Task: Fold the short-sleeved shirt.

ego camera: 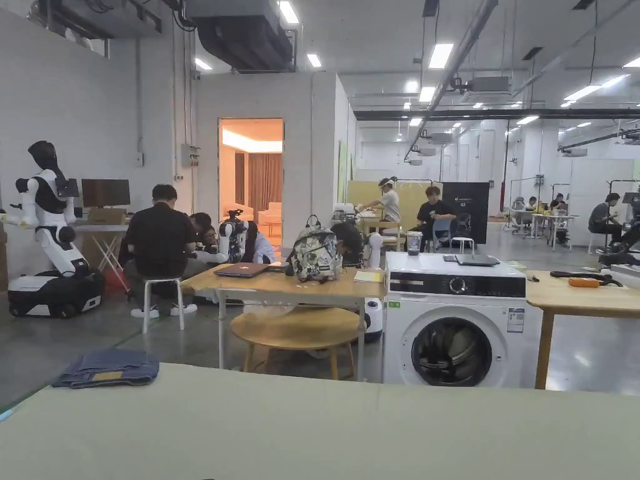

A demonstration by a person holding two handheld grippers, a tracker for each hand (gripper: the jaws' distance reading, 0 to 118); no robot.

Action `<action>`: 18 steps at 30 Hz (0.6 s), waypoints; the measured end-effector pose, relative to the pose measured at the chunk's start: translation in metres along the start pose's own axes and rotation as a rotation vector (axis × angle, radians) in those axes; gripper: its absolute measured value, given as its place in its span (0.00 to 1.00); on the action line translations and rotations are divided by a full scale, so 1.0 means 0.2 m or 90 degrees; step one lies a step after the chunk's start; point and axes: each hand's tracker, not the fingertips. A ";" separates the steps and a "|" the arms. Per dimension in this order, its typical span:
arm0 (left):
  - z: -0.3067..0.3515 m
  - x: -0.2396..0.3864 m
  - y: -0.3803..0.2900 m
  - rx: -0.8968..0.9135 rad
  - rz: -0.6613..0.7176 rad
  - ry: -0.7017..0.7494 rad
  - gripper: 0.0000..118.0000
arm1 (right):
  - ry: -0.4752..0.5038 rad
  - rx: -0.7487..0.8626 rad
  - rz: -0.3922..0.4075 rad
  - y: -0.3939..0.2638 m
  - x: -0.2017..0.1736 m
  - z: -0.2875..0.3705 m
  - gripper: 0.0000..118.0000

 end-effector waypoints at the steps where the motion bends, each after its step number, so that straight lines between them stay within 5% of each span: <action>1: 0.00 0.00 0.00 0.000 0.000 0.000 0.00 | 0.000 0.000 0.000 0.00 0.00 0.00 0.00; 18: 0.00 -0.01 0.00 -0.004 0.004 0.000 0.00 | -0.002 -0.004 0.005 0.00 -0.01 -0.01 0.00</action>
